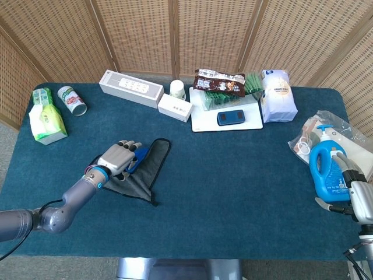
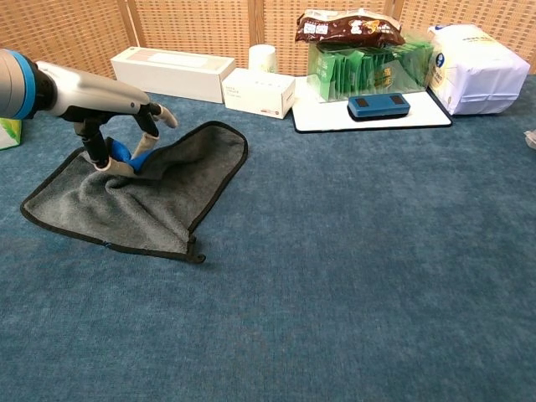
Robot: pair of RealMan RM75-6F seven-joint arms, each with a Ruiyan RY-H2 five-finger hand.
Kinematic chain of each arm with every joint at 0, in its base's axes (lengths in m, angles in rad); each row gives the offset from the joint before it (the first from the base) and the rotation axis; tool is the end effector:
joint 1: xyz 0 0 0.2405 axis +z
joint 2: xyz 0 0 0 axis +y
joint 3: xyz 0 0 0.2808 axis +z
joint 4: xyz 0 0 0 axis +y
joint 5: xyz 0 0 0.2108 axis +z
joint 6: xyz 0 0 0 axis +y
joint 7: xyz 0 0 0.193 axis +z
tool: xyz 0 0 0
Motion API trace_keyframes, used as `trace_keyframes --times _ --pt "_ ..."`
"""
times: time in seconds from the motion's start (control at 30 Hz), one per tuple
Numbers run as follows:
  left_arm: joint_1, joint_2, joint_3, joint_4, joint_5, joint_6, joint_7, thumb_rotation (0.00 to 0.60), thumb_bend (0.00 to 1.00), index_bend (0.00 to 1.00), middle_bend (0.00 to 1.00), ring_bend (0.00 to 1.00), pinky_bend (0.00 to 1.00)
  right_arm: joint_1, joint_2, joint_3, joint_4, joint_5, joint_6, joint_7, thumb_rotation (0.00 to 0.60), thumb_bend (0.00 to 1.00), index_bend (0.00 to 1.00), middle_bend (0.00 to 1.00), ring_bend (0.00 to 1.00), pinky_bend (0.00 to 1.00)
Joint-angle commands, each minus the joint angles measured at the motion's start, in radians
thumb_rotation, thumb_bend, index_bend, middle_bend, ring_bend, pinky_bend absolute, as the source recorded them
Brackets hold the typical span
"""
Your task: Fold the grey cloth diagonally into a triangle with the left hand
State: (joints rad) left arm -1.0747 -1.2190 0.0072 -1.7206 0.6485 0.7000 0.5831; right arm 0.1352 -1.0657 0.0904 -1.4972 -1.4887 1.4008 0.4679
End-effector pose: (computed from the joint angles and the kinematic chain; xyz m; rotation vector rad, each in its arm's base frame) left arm -0.1423 0.4151 0.0055 -2.1389 -0.8905 -0.4419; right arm -0.3513 -0.2603 0.1969 1.2825 -1.1387 1.1394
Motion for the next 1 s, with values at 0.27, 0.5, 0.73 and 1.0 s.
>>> trace_keyframes --times 0.27,0.5,0.73,1.0 --pt "-0.003 0.008 0.029 -0.07 0.061 0.006 -0.026 0.6 0.5 0.68 0.0 0.0 0.1 -0.001 0.002 0.0 -0.002 0.0 0.002 0.003 0.6 0.04 0.0 0.0 0.0 0.05" --pt "-0.013 0.012 0.046 -0.102 0.074 0.011 -0.028 0.6 0.5 0.68 0.0 0.0 0.1 -0.002 0.005 0.0 -0.002 0.0 0.004 0.011 0.6 0.04 0.0 0.0 0.0 0.05" --pt "-0.028 -0.005 0.07 -0.125 0.079 0.018 -0.008 0.6 0.5 0.68 0.0 0.0 0.1 -0.003 0.006 -0.001 -0.005 -0.005 0.01 0.008 0.6 0.04 0.0 0.0 0.0 0.05" --pt "-0.044 -0.026 0.088 -0.136 0.071 0.033 0.009 0.6 0.5 0.68 0.0 0.0 0.1 -0.003 0.007 -0.003 -0.007 -0.007 0.01 0.01 0.6 0.04 0.0 0.0 0.0 0.05"
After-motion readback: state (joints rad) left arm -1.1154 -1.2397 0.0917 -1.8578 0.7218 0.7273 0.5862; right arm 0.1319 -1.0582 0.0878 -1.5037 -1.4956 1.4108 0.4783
